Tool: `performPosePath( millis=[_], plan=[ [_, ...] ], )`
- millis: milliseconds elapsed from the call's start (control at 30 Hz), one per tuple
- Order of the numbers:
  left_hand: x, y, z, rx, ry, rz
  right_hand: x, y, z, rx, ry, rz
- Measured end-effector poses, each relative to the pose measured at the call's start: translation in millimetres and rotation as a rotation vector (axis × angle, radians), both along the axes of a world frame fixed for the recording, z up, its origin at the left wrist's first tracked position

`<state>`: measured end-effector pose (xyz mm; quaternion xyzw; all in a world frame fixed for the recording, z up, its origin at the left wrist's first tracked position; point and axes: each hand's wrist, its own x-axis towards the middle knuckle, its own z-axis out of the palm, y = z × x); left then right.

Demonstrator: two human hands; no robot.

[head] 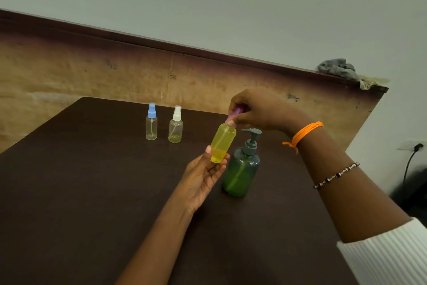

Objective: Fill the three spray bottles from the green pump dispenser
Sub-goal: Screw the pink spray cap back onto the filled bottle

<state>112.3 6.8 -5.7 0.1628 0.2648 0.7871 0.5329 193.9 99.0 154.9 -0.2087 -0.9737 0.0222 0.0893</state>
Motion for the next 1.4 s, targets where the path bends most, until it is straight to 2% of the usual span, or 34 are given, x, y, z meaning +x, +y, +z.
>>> performPosePath(
  millis=[133,300,367,467,533,633,733,767,867,900,967,1167,1300,1400],
  plan=[
    [0.6,0.2,-0.5,0.024,0.04,0.046,-3.9,-4.7,-2.6,0.103,-0.044,-0.098],
    [-0.8,-1.5,0.4,0.057,0.058,0.084,-6.1,-6.5,-13.2,0.153,0.106,-0.187],
    [-1.8,-1.6,1.1,0.065,0.061,0.08,-1.3,-6.1,-8.1,0.098,0.149,-0.162],
    [-2.9,-0.3,0.3,0.063,0.027,0.081,8.0,-8.5,5.3,-0.075,0.123,0.027],
    [-3.9,0.4,-0.8,0.065,0.026,0.077,8.0,-8.8,6.0,-0.041,0.068,0.049],
    [-4.1,1.7,-2.6,0.079,0.043,0.092,-0.5,-9.7,-1.0,0.0,0.065,-0.084],
    [-3.3,2.5,-4.1,0.076,0.079,0.098,-7.0,-9.3,-12.2,0.169,0.054,-0.217],
    [-2.3,1.9,-3.8,0.073,0.097,0.09,-6.4,-9.4,-13.5,0.16,0.091,-0.213],
    [-1.1,1.3,-2.1,0.067,0.116,0.06,2.2,-10.0,-6.1,-0.163,0.189,-0.096],
    [-1.4,0.9,-1.6,0.065,0.106,0.05,5.2,-9.2,-1.5,-0.192,0.163,-0.035],
    [-2.5,0.4,-1.0,0.052,0.083,0.039,7.8,-5.2,1.9,-0.146,0.097,0.037],
    [-3.4,3.8,-3.5,0.096,0.069,0.123,4.4,-7.6,-8.0,-0.189,0.153,-0.056],
    [-6.3,3.8,-4.4,0.116,0.122,0.201,1.2,-14.7,-16.1,-0.127,0.238,-0.074],
    [-6.7,-2.3,-0.9,0.136,0.082,0.053,2.3,-19.6,-18.4,-0.284,0.41,-0.03]
  ],
)
